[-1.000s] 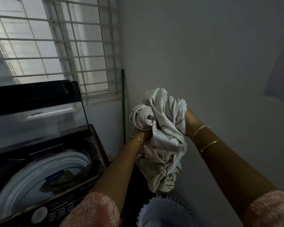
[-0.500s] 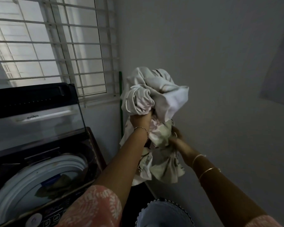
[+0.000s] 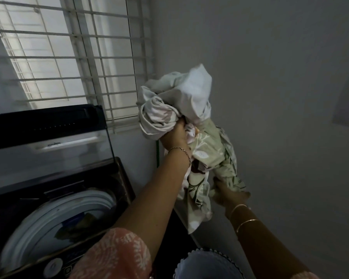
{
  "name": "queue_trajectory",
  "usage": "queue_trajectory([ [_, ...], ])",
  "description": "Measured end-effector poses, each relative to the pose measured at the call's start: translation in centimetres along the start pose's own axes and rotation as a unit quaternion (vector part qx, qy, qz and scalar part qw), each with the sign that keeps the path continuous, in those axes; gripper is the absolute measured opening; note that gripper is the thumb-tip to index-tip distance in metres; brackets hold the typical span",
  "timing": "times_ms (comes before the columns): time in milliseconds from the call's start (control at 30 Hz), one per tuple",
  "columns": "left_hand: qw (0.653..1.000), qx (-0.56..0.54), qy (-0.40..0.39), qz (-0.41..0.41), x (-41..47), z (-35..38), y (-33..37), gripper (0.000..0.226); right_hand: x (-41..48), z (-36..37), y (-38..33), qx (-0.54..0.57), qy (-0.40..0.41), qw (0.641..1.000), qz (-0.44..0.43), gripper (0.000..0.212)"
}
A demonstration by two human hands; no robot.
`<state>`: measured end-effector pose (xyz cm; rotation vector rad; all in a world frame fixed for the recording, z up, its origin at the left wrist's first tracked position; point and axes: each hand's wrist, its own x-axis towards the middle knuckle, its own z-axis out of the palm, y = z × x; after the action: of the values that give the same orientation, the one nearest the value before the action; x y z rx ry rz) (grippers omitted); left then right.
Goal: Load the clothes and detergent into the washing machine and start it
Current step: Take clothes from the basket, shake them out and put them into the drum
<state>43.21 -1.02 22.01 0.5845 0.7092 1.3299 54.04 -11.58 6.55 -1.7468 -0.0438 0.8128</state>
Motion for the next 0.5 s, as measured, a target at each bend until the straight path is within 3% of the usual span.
queue_trajectory([
  [67,1.0,-0.002,0.02,0.003,-0.3,-0.3,0.5,0.031,0.0,0.1,-0.5,0.096,-0.062,0.992,0.055,0.138],
  [100,1.0,-0.016,0.021,0.01,-0.1,-0.4,0.8,0.034,-0.1,-0.1,-0.6,0.109,-0.116,0.986,0.055,0.123],
  [167,0.999,-0.03,0.022,0.024,0.5,-0.6,1.0,0.042,0.2,0.2,-1.2,0.178,-0.183,0.964,0.067,0.069],
  [200,0.999,-0.023,0.029,0.037,0.5,-0.8,1.1,0.035,-0.3,0.3,-1.7,0.225,-0.214,0.948,0.078,0.057],
  [233,0.998,-0.037,0.031,0.051,0.2,-1.1,1.6,0.026,-0.4,0.4,-2.3,0.269,-0.241,0.928,0.091,0.058],
  [300,0.997,-0.042,0.041,0.045,0.6,-1.8,2.0,0.025,-0.6,0.4,-3.5,0.287,-0.282,0.912,0.073,0.083],
  [367,0.993,0.089,0.068,0.029,0.2,-3.0,2.0,0.02,-0.8,0.2,-5.0,0.307,-0.301,0.902,0.023,0.087],
  [433,0.983,0.173,0.048,0.022,0.5,-4.4,1.5,0.036,-1.3,0.0,-7.0,0.327,-0.307,0.893,-0.025,0.077],
  [500,0.962,0.259,0.041,0.079,0.2,-5.2,1.1,0.05,-2.8,0.1,-9.2,0.321,-0.342,0.882,-0.051,0.082],
])
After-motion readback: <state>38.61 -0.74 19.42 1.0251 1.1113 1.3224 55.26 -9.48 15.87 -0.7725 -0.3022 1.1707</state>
